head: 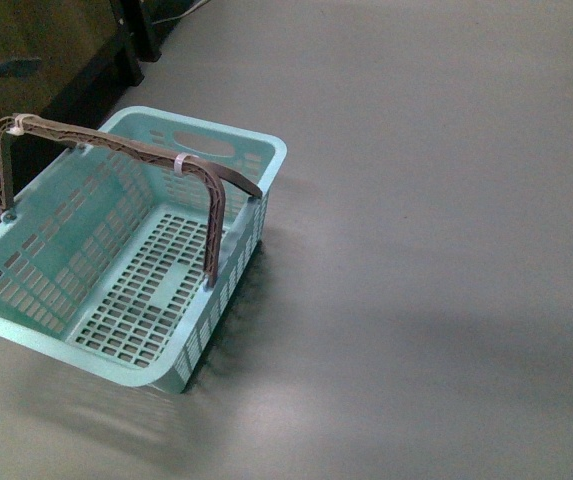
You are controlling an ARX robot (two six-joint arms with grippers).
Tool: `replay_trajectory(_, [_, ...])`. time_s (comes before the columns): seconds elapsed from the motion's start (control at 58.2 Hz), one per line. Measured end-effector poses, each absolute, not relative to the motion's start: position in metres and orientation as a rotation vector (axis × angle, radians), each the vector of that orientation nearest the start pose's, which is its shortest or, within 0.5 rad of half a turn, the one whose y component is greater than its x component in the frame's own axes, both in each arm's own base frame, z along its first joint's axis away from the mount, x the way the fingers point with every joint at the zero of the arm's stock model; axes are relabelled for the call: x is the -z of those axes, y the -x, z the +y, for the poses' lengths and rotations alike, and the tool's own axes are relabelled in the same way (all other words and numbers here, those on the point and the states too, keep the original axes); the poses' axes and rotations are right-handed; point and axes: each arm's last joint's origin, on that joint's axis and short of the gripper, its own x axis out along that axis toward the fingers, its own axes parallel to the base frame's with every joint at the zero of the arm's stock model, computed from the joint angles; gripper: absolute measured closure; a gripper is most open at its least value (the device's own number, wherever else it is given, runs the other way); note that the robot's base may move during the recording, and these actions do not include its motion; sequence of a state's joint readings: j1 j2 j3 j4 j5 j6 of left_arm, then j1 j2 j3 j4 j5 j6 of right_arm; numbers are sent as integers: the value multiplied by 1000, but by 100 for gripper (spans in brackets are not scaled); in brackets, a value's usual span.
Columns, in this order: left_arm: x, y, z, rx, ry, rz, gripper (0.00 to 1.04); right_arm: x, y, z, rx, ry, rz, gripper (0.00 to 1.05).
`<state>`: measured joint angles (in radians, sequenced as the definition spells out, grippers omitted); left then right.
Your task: Pick lemon and mango into basket
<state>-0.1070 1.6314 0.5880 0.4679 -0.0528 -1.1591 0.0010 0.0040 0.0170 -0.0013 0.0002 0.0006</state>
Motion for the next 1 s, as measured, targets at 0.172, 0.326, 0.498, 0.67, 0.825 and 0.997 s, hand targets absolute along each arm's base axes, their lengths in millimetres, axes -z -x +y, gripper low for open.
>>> replay_trajectory(0.172, [-105, -328, -30, -318, 1096, 592, 7, -169, -97, 0, -1, -1, -12, 9])
replay_trajectory(0.326, [-80, -362, -34, -340, 1117, 632, 7, -169, -97, 0, 0, -1, -12, 9])
replay_trajectory(0.498, [-65, -395, -41, -339, 1134, 642, 7, -169, -97, 0, -1, -1, -12, 9])
replay_trajectory(0.67, [-57, -421, -53, -325, 1133, 655, 7, -169, -97, 0, -1, -1, -12, 9])
replay_trajectory(0.825, [-52, -433, -63, -309, 1136, 661, 13, -169, -97, 0, -1, -1, -12, 9])
replay_trajectory(0.997, [-46, -437, -69, -308, 1146, 671, 38, -169, -97, 0, -1, -1, -12, 9])
